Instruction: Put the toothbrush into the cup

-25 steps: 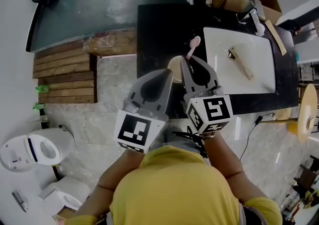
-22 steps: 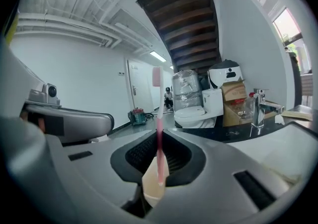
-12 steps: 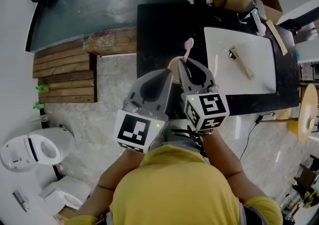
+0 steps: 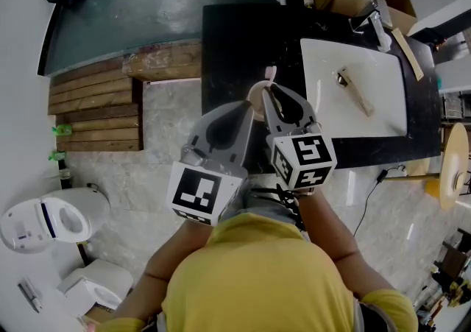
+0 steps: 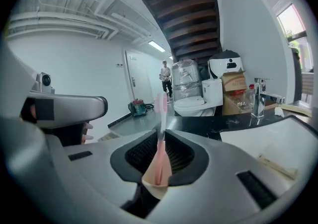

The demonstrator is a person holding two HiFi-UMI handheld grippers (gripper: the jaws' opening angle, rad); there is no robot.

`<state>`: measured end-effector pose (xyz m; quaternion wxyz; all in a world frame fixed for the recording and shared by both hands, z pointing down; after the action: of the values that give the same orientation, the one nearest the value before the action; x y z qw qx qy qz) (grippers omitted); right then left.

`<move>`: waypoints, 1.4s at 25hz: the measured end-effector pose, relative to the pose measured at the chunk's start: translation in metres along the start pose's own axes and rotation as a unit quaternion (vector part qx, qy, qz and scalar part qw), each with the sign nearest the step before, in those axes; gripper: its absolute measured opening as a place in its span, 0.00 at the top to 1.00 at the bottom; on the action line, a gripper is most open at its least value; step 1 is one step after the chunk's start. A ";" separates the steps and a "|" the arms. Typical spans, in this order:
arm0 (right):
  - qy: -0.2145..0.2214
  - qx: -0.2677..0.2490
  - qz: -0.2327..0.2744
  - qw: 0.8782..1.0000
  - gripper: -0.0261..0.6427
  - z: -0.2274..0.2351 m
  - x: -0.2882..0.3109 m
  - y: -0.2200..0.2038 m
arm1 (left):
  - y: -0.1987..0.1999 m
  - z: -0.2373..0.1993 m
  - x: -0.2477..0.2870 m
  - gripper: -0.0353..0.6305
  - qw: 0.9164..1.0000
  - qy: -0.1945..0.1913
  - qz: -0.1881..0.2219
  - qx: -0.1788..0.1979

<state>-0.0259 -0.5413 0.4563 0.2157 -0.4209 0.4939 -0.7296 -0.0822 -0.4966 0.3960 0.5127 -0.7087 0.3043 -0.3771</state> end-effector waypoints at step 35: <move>0.011 -0.062 0.136 0.989 0.93 -0.044 -0.141 0.060 | 0.034 0.080 -0.062 0.93 0.996 0.004 0.070 0.048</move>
<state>0.0094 -0.4397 0.3390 0.2806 -0.3548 0.5933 -0.6658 -0.0485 -0.4157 0.3345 0.5698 -0.6588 0.3371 -0.3573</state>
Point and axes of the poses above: the fingertips, and each gripper's own axes: x forward along the fingers, z to its right, y out of its top, the point moved 2 cm from there along -x, backward along the fingers, and after that the axes turned 1 degree about z, right-handed, at the moved point
